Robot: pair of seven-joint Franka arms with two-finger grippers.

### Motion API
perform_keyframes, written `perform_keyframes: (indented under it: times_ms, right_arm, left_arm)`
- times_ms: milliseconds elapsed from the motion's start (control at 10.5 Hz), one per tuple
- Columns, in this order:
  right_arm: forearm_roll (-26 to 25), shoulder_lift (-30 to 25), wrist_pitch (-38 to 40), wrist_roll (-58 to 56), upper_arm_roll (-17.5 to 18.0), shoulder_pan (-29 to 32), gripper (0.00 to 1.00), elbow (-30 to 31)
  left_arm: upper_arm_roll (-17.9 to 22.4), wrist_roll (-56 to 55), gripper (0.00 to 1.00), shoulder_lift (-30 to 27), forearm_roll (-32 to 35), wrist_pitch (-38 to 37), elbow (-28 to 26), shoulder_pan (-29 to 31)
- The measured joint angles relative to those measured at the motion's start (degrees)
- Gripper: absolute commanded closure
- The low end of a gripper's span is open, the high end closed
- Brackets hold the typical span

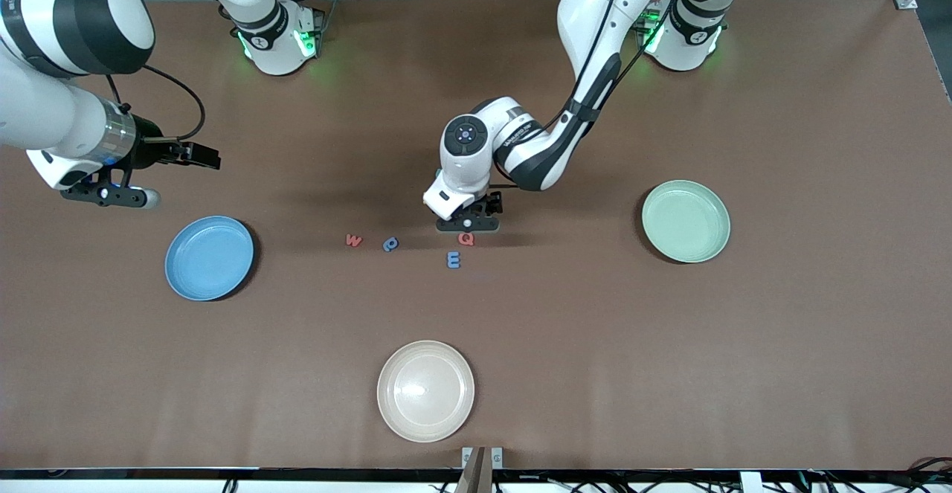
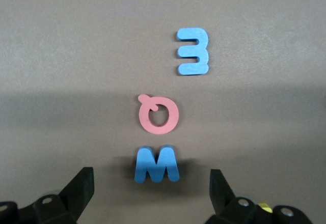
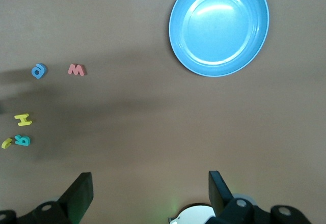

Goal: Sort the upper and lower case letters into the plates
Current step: 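Lower the left gripper and grasp the blue M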

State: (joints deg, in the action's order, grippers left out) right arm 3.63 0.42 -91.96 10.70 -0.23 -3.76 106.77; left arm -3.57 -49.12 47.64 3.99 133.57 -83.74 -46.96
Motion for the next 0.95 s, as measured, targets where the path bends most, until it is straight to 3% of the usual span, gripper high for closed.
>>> perform_keyframes:
  times_ms: [476,857,952]
  right_arm:
    - [0.0,0.0,0.0,0.0,0.0,0.0,0.00,1.0]
    - [0.1,0.0,0.0,0.0,-0.1,0.0,0.00,1.2]
    - [0.1,0.0,0.0,0.0,-0.1,0.0,0.00,1.2]
  left_arm:
    - [0.2,4.1,0.00,1.8,1.4,0.8,0.1,0.2]
    - [0.2,-2.6,0.00,2.8,1.4,1.5,0.3,-0.4]
    - [0.2,-3.8,0.07,2.8,1.4,1.5,0.4,-0.5]
